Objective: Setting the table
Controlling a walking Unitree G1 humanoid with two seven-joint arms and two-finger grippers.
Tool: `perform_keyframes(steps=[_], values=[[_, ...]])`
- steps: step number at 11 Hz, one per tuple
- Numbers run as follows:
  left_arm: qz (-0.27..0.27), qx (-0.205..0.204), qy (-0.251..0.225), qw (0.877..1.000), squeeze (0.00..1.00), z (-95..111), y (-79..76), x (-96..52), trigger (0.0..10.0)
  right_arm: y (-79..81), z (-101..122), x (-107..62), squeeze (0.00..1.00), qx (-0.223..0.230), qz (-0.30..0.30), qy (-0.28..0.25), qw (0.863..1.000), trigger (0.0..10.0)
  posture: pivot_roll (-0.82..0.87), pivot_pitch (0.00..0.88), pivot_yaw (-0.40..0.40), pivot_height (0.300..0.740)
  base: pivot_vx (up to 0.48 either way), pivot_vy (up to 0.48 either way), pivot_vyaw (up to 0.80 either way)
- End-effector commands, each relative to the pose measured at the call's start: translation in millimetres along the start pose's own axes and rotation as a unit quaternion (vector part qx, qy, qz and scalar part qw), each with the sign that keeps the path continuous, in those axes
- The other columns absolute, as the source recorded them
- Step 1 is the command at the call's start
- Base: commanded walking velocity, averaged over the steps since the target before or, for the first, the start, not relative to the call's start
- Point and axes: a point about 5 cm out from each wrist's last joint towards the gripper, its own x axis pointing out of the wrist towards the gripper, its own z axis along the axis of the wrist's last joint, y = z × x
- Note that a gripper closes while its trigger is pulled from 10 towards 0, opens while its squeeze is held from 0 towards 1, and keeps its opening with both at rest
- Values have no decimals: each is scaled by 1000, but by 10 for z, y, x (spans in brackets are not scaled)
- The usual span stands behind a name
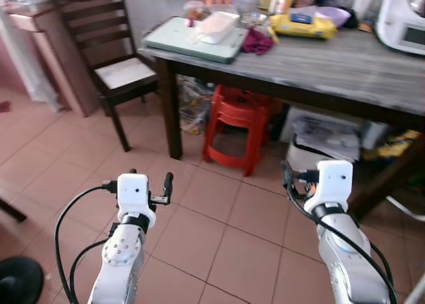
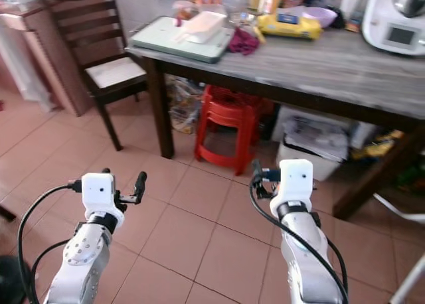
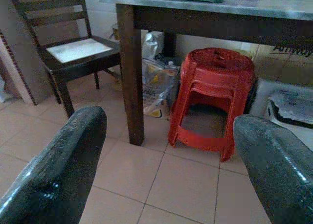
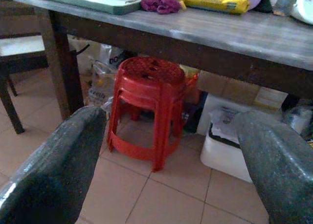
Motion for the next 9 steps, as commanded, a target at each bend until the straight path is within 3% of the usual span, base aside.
perform_keyframes(steps=[1,7,9], values=[[-4,2,-4,1000,0,38,19,-9,10000,11,-9,19,0,6,1,2,1000,10000,-31,80,-3,740,0,0,-800],[-21,6,-10,1000,0,83,2,35,10000,17,21,47,0,9,-2,-7,1000,10000,-37,71,8,740,0,0,-800],[-24,3,-8,1000,0,72,-18,34,10000,4,11,39,0,9,-4,-6,1000,10000,-42,73,7,740,0,0,0]])
